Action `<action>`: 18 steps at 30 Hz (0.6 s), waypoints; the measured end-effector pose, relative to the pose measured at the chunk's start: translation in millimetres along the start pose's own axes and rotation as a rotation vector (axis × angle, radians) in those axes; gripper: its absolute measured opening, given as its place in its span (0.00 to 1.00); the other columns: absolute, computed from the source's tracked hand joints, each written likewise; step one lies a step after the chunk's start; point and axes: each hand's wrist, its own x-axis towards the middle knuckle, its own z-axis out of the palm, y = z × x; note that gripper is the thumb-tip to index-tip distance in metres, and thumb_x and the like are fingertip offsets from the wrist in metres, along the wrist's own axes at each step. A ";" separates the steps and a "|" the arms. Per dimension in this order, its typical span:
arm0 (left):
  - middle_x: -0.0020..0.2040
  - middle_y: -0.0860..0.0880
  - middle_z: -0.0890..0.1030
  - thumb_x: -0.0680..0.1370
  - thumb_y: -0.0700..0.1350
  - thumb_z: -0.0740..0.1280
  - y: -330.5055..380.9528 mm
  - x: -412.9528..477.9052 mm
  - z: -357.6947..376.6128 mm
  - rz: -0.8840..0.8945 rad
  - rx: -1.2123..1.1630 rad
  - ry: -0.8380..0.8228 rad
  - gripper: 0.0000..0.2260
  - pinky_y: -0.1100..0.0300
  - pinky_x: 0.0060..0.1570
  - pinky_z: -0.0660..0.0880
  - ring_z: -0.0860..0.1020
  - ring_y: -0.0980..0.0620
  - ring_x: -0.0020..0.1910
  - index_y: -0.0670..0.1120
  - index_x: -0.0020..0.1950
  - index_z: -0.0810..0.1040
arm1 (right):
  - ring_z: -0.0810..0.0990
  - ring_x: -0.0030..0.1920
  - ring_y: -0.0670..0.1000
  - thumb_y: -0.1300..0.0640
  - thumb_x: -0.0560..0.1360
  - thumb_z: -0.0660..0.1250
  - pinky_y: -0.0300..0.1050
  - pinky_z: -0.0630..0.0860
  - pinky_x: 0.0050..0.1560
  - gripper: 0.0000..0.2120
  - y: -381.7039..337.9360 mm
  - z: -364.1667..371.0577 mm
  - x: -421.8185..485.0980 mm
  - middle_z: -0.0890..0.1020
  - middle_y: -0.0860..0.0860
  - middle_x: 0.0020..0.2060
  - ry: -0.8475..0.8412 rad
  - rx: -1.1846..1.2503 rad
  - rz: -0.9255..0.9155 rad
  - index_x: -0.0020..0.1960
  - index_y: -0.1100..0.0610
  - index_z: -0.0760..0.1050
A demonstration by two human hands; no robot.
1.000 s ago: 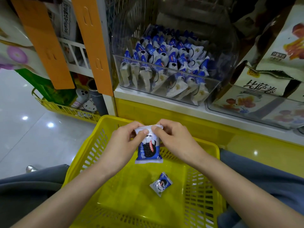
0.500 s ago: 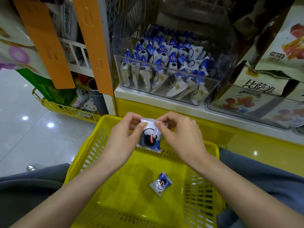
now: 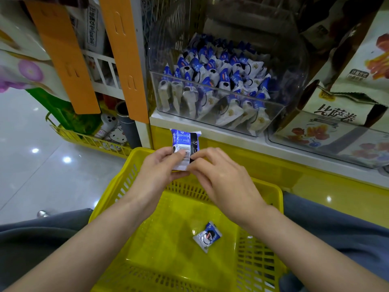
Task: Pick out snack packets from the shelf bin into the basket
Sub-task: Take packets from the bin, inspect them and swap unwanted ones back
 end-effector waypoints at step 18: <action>0.55 0.59 0.69 0.72 0.56 0.64 -4.8 -17.4 5.0 0.517 0.838 0.006 0.19 0.73 0.50 0.67 0.69 0.66 0.52 0.53 0.60 0.67 | 0.83 0.48 0.54 0.56 0.78 0.60 0.43 0.80 0.43 0.08 2.2 2.9 15.2 0.84 0.55 0.45 -0.013 1.380 0.879 0.55 0.59 0.69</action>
